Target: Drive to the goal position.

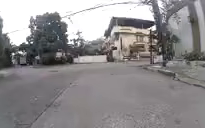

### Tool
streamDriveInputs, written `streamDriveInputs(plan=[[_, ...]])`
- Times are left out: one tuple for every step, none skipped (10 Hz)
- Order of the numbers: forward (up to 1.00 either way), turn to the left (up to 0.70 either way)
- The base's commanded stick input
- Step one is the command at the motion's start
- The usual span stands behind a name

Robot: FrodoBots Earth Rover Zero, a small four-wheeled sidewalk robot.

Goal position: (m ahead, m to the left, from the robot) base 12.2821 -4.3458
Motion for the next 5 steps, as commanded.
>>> streamDriveInputs(plan=[[1.00,-0.17],[1.00,-0.17],[1.00,-0.17],[1.00,-0.17],[1.00,-0.17]])
